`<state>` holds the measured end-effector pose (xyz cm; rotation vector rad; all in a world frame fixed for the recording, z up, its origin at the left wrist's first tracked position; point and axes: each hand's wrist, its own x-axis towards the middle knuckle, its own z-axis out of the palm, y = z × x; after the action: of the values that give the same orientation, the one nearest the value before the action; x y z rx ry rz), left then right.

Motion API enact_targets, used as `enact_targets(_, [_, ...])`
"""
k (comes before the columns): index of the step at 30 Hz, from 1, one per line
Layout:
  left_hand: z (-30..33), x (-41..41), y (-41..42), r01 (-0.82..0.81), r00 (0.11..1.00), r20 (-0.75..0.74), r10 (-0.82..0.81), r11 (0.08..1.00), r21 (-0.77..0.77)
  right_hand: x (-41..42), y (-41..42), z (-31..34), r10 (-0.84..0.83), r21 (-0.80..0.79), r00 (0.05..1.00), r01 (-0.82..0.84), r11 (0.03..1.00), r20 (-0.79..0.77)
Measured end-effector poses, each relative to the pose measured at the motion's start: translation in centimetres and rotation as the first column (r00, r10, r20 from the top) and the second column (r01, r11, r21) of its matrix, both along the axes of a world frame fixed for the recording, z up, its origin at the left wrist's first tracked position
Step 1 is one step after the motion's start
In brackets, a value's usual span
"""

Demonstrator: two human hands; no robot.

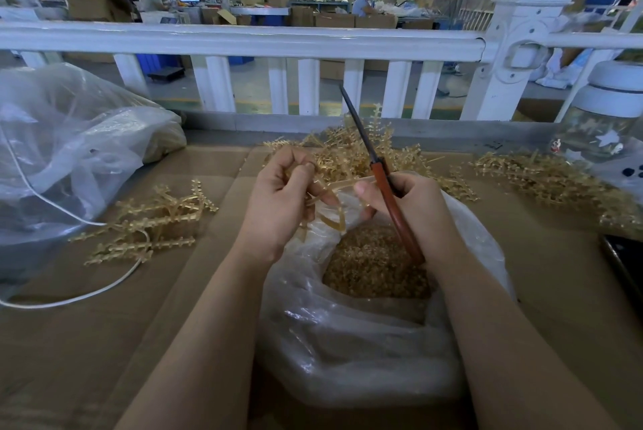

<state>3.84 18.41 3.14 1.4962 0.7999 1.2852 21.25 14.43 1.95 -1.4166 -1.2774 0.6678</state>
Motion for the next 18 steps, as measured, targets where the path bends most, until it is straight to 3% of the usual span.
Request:
enact_targets(5, [0.04, -0.01, 0.03, 0.045, 0.998, 0.034, -0.045, 0.999, -0.015, 0.01, -0.04, 0.22, 0.034, -0.042, 0.993, -0.039, 0.998, -0.113])
enact_targets(14, [0.27, -0.49, 0.57, 0.234, 0.965, 0.19, -0.179, 0.917, -0.323, 0.26, -0.58, 0.72, 0.093, -0.009, 0.965, -0.098, 0.995, -0.246])
enact_targets(18, [0.14, -0.58, 0.49, 0.32, 0.947, 0.144, -0.286, 0.879, -0.354, 0.06, -0.65, 0.87, 0.067, -0.018, 0.96, -0.075, 0.997, -0.274])
